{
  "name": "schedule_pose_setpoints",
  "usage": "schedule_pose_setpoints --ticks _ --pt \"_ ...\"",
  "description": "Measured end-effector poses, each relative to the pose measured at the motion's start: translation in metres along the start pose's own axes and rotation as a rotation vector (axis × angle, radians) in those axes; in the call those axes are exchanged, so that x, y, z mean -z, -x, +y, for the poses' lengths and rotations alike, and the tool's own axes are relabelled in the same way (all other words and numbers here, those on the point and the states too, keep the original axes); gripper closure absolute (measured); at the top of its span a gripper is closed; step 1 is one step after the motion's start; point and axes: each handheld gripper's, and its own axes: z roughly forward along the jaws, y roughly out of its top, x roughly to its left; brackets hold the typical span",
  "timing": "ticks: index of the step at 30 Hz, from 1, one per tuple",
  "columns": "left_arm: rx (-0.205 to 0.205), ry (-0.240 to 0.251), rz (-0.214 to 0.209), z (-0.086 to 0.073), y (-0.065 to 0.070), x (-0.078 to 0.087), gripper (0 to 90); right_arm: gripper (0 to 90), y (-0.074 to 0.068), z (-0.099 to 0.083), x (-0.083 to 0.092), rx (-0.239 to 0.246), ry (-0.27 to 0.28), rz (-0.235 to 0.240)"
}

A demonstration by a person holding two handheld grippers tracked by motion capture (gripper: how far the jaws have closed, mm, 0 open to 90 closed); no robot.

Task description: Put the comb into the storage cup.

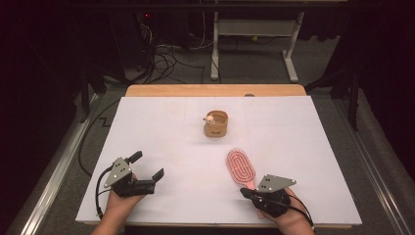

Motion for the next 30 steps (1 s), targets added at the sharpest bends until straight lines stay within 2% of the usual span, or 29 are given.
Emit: schedule_pose_setpoints --ticks 5,11,14,15,20,25,30 --pt "0.0 -0.001 0.001 0.0 0.0 0.0 0.0 90.0 0.001 0.0 -0.001 -0.014 -0.015 0.004" --pt "0.002 -0.008 -0.003 0.0 0.0 -0.001 0.0 90.0 0.0 -0.001 -0.006 0.011 -0.084 -0.015" --pt "-0.001 -0.009 -0.007 -0.001 0.0 -0.001 0.0 90.0 0.001 -0.001 -0.007 0.015 -0.094 -0.009" --pt "-0.002 -0.009 -0.005 -0.001 0.0 -0.001 0.0 90.0 -0.001 0.0 -0.007 0.006 -0.098 -0.015" --pt "0.002 -0.007 -0.007 -0.001 0.0 -0.001 0.0 90.0 -0.001 0.0 -0.007 0.026 -0.114 -0.042" --pt "0.009 -0.008 -0.007 -0.001 0.0 -0.001 0.0 90.0 0.006 -0.003 -0.004 0.013 -0.134 -0.074" --pt "0.022 -0.01 -0.007 -0.002 -0.002 -0.001 0.4 90.0 0.012 -0.005 0.002 0.003 -0.117 -0.092"
